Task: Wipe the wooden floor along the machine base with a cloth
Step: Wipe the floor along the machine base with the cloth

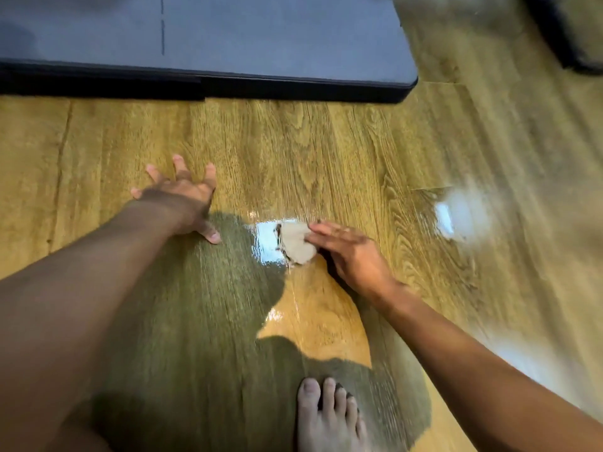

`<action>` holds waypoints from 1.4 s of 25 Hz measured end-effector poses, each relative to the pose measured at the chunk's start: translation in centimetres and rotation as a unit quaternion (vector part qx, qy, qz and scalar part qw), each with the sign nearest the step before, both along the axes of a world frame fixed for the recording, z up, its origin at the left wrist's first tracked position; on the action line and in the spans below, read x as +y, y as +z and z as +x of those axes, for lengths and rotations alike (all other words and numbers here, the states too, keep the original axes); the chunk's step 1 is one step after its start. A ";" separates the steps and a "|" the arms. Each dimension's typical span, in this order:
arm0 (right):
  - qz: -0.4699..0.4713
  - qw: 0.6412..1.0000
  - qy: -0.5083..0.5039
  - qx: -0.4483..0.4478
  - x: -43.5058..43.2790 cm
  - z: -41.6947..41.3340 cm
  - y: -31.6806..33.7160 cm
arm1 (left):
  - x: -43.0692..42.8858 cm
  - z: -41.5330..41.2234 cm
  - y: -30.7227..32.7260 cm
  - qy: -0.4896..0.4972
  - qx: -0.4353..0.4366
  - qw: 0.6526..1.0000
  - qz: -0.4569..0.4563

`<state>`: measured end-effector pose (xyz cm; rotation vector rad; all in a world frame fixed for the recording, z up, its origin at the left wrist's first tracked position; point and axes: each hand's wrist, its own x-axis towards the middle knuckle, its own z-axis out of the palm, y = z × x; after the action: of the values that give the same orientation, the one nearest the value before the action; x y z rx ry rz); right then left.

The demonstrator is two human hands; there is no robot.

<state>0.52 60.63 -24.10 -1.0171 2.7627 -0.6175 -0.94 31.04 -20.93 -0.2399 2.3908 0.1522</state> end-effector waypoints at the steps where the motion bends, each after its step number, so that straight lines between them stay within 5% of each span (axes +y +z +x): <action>1: 0.007 0.999 -0.037 -0.014 -1.1 -1.5 0.2 | -0.1 0.1 0.1 -0.001 0.001 1.000 -0.001; 4: 0.000 0.998 -0.055 -0.007 -0.2 0.4 0.0 | 0.1 0.3 0.1 -0.021 0.008 1.000 -0.001; 9: -0.040 0.997 0.064 -0.009 5.4 8.4 0.2 | 3.5 -0.2 0.2 -0.014 0.011 0.999 0.034; 13: 0.014 0.999 -0.035 0.002 2.8 2.4 0.7 | 6.2 -0.2 0.5 -0.010 0.026 0.999 0.043; 19: -0.051 0.999 -0.010 -0.008 8.3 10.3 -0.2 | 7.2 -0.6 -0.2 -0.015 0.015 0.999 0.029; 25: -0.014 0.996 -0.085 0.012 2.2 -2.9 0.4 | 7.0 -2.0 0.1 -0.044 0.023 0.999 0.019; 31: -0.048 0.996 -0.068 0.032 4.3 3.4 -0.6 | 7.4 -2.7 0.1 -0.062 0.007 0.998 0.029; 35: -0.025 0.996 -0.081 0.022 -0.4 -9.2 -0.4 | 7.2 -2.8 -0.1 -0.076 0.005 0.997 0.020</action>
<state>-8.71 60.23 -24.51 -0.8312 2.9023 -0.6984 -3.75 38.28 -21.00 -0.0369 2.4023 0.1310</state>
